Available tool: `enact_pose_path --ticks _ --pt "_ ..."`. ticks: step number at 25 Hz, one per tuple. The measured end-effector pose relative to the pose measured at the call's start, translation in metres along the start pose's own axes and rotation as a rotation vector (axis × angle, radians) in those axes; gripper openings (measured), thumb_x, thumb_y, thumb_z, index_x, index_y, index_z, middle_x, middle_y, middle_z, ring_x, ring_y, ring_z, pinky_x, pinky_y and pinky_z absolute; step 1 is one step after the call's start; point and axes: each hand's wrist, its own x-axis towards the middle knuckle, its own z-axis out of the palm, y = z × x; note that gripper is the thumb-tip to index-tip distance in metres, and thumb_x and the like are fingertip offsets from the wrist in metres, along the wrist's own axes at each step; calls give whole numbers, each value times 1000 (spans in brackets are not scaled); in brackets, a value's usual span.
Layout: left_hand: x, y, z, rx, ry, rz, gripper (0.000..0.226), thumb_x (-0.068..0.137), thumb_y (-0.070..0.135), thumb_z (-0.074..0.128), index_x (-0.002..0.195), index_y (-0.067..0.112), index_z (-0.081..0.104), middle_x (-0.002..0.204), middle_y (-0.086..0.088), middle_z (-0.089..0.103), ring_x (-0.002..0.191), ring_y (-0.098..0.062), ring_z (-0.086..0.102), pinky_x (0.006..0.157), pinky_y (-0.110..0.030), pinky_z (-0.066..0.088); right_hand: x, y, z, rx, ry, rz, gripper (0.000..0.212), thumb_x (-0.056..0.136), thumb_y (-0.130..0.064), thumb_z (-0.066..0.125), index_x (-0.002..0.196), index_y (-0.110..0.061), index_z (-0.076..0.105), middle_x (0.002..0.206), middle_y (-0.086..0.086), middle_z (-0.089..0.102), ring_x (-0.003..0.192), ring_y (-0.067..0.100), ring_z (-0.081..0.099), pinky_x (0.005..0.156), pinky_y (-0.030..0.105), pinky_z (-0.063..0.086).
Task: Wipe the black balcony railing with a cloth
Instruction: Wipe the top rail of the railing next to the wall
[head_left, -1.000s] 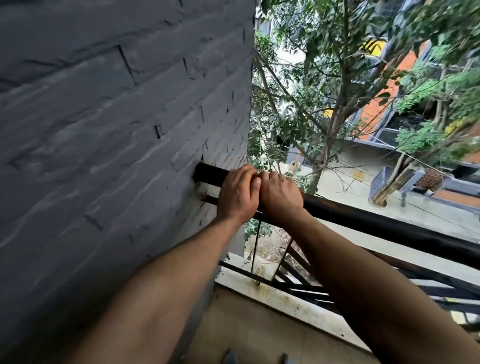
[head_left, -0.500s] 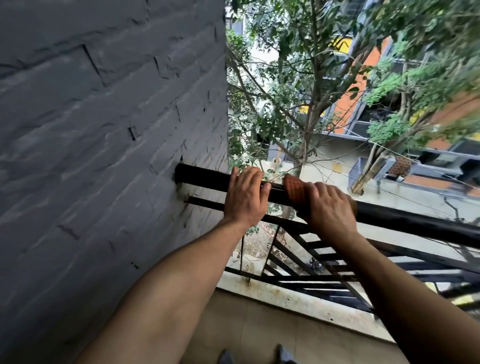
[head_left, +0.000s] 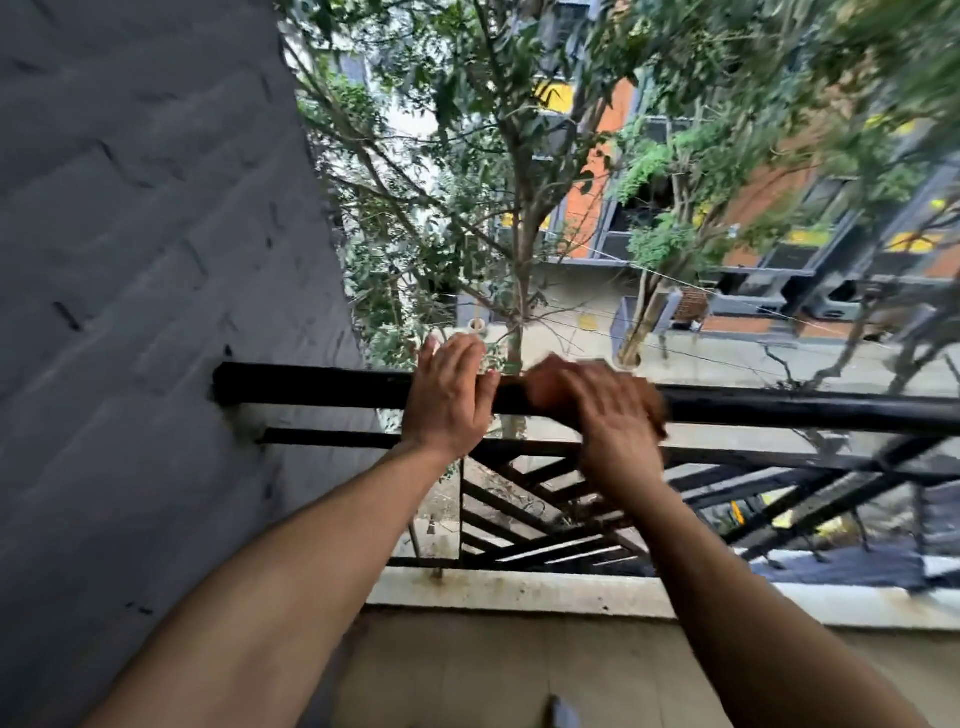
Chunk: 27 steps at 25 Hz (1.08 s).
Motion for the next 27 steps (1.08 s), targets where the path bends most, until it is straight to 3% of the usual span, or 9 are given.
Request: enact_pose_path --ticks 2,4,7,11,13,15,20,24,27 --pt "11 29 13 68 -138 23 63 105 50 20 137 9 53 143 -13 55 138 -27 45 126 -48 11 -3 17 -7 43 19 381 92 75 -1 56 158 -19 20 166 9 20 156 26 9 128 50 -3" --pt "21 64 26 89 -214 52 75 102 58 7 136 9 54 140 -13 58 135 -27 48 125 -51 13 -6 -3 3 74 56 317 88 81 -6 45 161 -15 12 169 10 10 157 24 -5 124 45 -16" --pt "42 108 44 65 -267 124 81 99 61 3 138 10 51 138 -12 59 133 -26 51 125 -51 12 -34 38 13 -3 48 -11 95 79 -10 56 162 -18 11 170 5 14 158 22 -2 127 45 -4" --pt "62 146 65 120 -432 163 91 93 68 -8 151 11 34 149 -13 50 142 -25 41 126 -49 5 -24 107 -4 79 89 474 92 75 -1 56 158 -16 21 165 9 23 156 27 9 128 46 -3" --pt "69 173 75 126 -453 180 85 97 65 -1 151 11 35 147 -14 51 141 -26 43 126 -48 6 -30 95 9 73 103 298 91 75 -4 53 160 -13 21 167 11 21 157 28 6 127 45 -8" --pt "72 197 84 136 -489 202 80 99 64 6 152 11 34 147 -14 51 140 -27 43 126 -48 9 -52 131 16 4 76 66 101 68 -2 68 159 -13 27 162 11 33 155 28 19 129 49 5" --pt "77 248 107 103 -491 248 80 99 66 9 151 12 35 147 -14 51 136 -29 47 122 -50 22 -54 221 -5 20 129 505 93 67 0 65 151 -13 27 157 13 31 152 29 17 127 49 11" --pt "88 301 137 32 -484 345 69 103 60 19 149 13 38 147 -12 50 131 -30 50 117 -47 31 -97 252 26 -67 65 98 99 69 -3 66 159 -8 24 167 12 19 155 31 14 125 52 21" --pt "88 335 152 -4 -491 370 69 102 60 23 147 11 40 142 -12 52 123 -31 54 107 -45 41 -99 351 -15 25 41 489 99 76 2 59 160 -17 9 167 6 8 156 24 4 128 50 8"
